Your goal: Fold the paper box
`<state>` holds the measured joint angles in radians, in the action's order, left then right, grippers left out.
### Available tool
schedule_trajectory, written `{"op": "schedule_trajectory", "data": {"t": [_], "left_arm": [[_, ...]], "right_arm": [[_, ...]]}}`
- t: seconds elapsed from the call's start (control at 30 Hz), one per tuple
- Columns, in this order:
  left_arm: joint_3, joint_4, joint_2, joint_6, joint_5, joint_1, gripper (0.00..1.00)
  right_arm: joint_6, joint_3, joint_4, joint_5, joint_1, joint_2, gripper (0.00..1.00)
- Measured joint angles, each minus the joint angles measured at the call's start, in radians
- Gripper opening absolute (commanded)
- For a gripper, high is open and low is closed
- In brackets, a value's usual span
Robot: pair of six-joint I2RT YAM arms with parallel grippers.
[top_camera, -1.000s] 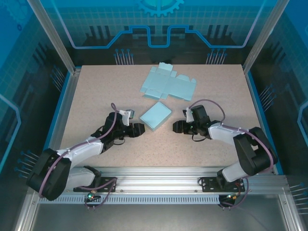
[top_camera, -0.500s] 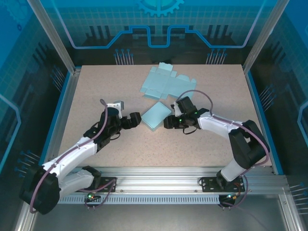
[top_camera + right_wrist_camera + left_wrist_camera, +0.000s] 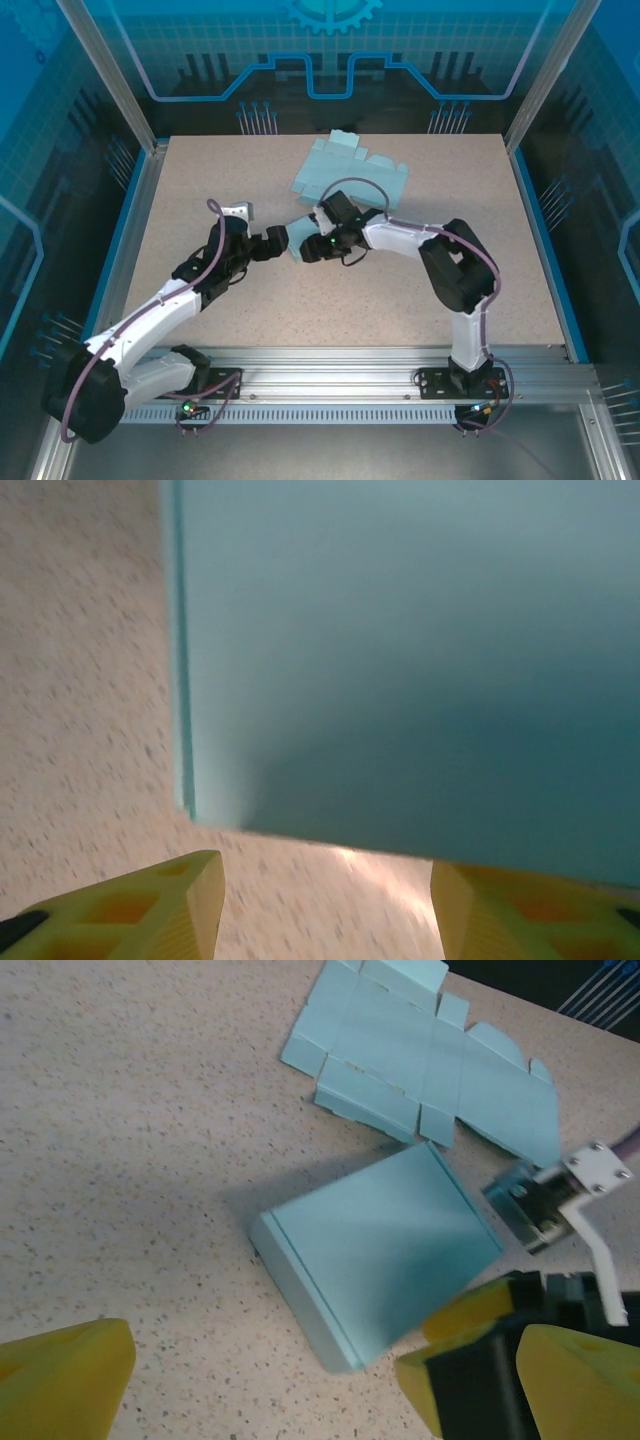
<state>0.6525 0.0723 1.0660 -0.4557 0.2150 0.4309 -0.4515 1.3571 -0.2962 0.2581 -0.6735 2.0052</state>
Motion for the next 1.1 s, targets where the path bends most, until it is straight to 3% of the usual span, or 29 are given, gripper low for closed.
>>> {"op": "schedule_trajectory", "data": {"t": [0.2, 0.4, 0.67, 0.87, 1.1], "left_arm": [[0.069, 0.011, 0.013, 0.037, 0.074, -0.009, 0.99], [0.21, 0.017, 0.163, 0.111, 0.084, 0.023, 0.99], [0.539, 0.042, 0.612, 0.192, 0.113, 0.18, 0.99], [0.762, 0.129, 0.879, 0.267, 0.223, 0.232, 0.99], [0.783, 0.209, 0.972, 0.309, 0.343, 0.225, 0.99]], "right_arm": [[0.008, 0.169, -0.01, 0.07, -0.005, 0.083, 0.57], [0.005, 0.047, -0.025, 0.05, 0.067, -0.056, 0.66], [0.148, -0.019, -0.106, -0.191, 0.294, -0.285, 0.65], [0.302, -0.013, -0.132, -0.327, 0.319, -0.237, 0.65], [0.397, 0.014, -0.138, -0.39, 0.324, -0.137, 0.66]]}}
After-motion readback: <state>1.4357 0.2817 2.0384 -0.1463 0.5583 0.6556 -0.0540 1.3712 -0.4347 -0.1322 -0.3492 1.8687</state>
